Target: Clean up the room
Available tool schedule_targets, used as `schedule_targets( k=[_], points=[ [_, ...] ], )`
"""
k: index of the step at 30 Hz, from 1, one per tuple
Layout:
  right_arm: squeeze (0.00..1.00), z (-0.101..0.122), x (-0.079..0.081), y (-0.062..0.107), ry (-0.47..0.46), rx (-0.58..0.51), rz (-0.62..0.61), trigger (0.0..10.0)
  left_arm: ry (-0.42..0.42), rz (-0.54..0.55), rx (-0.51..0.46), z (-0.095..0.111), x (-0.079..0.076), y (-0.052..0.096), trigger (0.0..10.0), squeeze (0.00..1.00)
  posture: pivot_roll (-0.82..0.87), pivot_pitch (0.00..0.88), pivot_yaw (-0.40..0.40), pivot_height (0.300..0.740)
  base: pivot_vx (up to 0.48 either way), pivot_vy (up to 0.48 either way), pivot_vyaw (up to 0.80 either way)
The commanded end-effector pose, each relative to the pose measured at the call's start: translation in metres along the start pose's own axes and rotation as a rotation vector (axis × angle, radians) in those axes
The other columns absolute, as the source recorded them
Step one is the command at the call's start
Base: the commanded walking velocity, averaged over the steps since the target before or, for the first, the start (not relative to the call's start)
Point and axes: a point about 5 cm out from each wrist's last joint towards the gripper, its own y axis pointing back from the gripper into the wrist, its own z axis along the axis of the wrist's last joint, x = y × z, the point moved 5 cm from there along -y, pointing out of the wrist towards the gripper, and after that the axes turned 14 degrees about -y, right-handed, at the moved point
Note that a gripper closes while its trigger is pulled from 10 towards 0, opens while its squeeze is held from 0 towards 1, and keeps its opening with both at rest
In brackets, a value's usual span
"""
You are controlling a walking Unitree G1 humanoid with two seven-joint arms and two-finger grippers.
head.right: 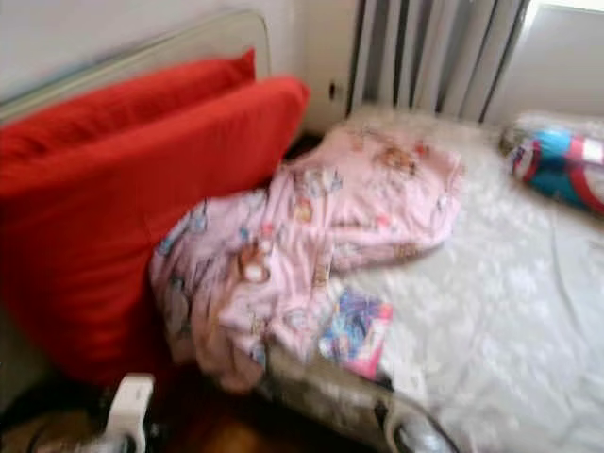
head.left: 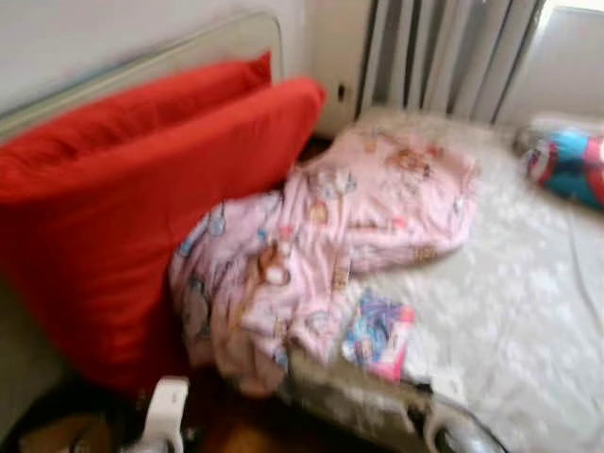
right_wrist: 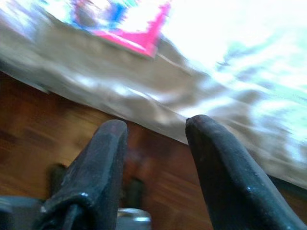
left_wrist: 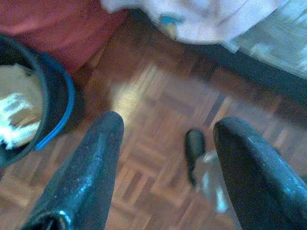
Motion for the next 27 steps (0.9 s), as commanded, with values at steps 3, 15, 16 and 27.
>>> schedule_targets(
  k=[3,15,16,27],
  points=[
    [0.00,-0.0029,-0.0140,0.0019,-0.010,0.008,-0.033,10.0,0.002,-0.006,-0.014,0.0070,-0.0009,-0.0010,10.0,0.00,0.04,0.000,0.018,0.740,0.000,0.000,-0.78],
    [0.00,-0.0023,-0.0131,0.0018,-0.003,0.005,-0.027,10.0,0.004,-0.005,-0.014,0.0070,-0.0007,-0.0010,10.0,0.00,0.04,0.000,0.017,0.740,0.000,0.000,-0.06],
    [0.00,-0.0023,-0.0129,0.0018,-0.002,0.006,-0.025,10.0,0.004,-0.006,-0.014,0.0070,-0.0008,-0.0010,10.0,0.00,0.04,0.000,0.016,0.740,0.000,0.000,0.00],
    [0.00,-0.0023,-0.0124,0.0017,0.000,0.006,-0.020,10.0,0.009,-0.007,-0.016,0.0071,-0.0009,-0.0010,10.0,0.00,0.04,0.000,0.017,0.740,0.000,0.000,0.00]
  ],
)
